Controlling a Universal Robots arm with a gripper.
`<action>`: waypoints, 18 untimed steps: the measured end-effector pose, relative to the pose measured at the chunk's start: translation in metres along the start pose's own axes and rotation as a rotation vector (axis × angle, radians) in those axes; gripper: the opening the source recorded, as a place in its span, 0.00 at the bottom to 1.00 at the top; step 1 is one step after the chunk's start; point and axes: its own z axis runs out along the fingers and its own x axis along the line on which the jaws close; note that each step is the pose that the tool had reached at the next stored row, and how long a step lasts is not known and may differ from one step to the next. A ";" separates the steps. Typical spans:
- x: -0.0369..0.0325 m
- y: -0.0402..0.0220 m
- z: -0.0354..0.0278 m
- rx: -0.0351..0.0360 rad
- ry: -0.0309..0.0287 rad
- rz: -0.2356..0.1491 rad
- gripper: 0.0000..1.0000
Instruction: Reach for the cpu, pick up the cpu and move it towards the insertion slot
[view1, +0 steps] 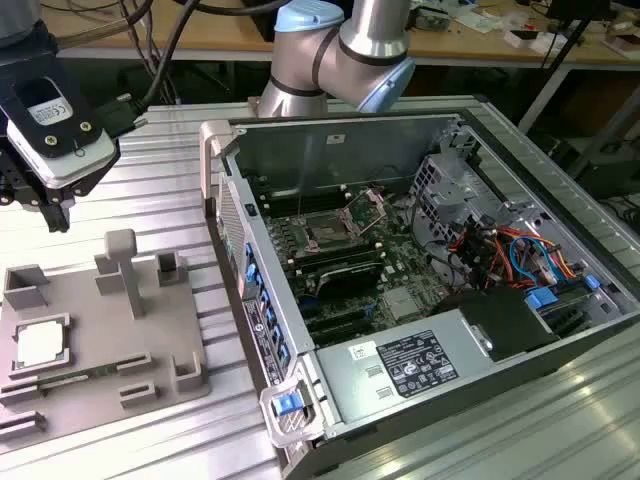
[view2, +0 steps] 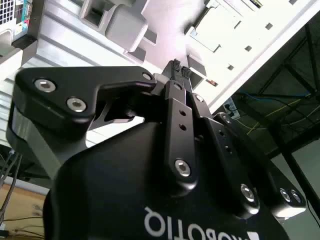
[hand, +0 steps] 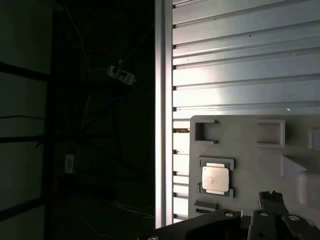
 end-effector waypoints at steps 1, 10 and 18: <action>0.0000 0.0000 0.0000 0.0000 -0.0001 0.000 0.11; 0.0000 0.0000 0.0000 0.0000 0.0000 0.000 0.11; 0.0000 0.0000 0.0000 0.0000 0.0000 0.000 0.36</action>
